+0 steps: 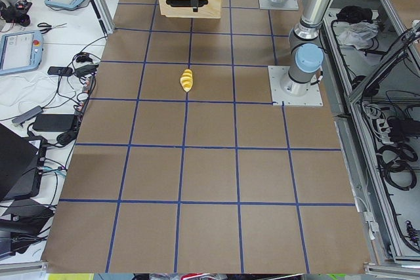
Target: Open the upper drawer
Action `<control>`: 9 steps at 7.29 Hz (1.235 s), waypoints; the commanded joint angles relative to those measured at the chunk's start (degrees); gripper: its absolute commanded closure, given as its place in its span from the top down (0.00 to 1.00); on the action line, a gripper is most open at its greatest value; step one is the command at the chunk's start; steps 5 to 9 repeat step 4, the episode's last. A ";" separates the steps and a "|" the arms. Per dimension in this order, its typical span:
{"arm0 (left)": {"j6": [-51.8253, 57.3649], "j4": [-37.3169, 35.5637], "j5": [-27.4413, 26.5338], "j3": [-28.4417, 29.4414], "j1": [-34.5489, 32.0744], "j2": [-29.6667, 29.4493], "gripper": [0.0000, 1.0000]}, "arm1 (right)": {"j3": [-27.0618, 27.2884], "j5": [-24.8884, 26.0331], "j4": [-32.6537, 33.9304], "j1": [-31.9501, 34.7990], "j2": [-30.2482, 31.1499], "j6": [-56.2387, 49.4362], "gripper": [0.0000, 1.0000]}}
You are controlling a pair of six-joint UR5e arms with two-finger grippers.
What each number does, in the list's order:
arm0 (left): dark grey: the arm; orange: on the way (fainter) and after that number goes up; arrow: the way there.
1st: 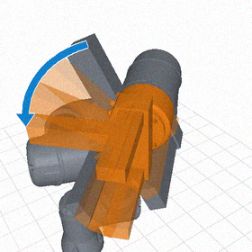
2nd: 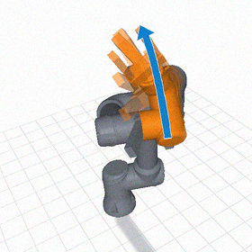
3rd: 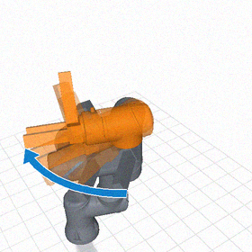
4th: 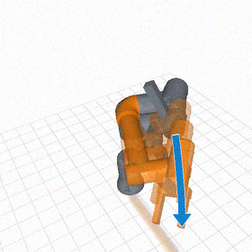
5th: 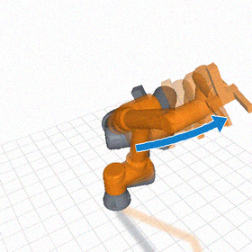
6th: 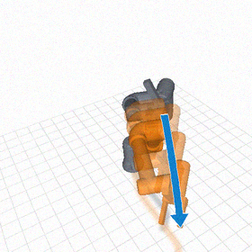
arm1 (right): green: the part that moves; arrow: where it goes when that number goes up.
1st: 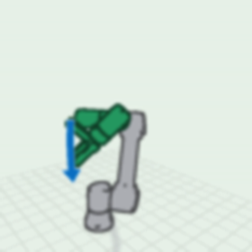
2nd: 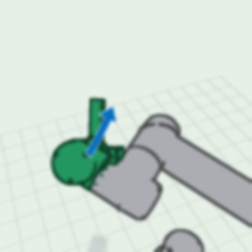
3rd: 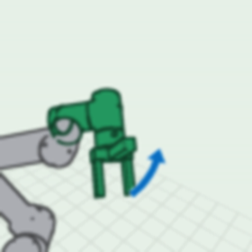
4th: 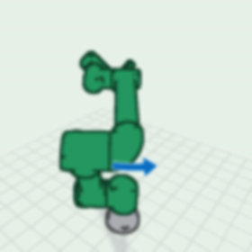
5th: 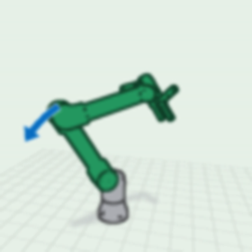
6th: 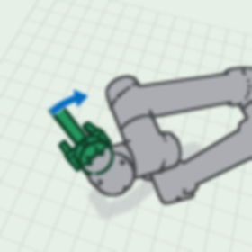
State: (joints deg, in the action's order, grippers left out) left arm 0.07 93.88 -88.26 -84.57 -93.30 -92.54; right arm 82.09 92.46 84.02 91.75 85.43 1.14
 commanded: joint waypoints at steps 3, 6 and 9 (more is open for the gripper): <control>0.80 0.17 -4.37 -0.42 0.05 2.55 1.00 | 0.00 0.00 0.00 0.00 0.00 0.00 1.00; 0.98 -0.97 -4.38 -0.60 0.05 1.76 1.00 | 0.00 0.00 0.00 0.00 0.00 0.00 1.00; 0.98 -0.97 -4.38 -0.60 0.05 1.76 1.00 | 0.00 0.00 0.00 0.00 0.00 0.00 1.00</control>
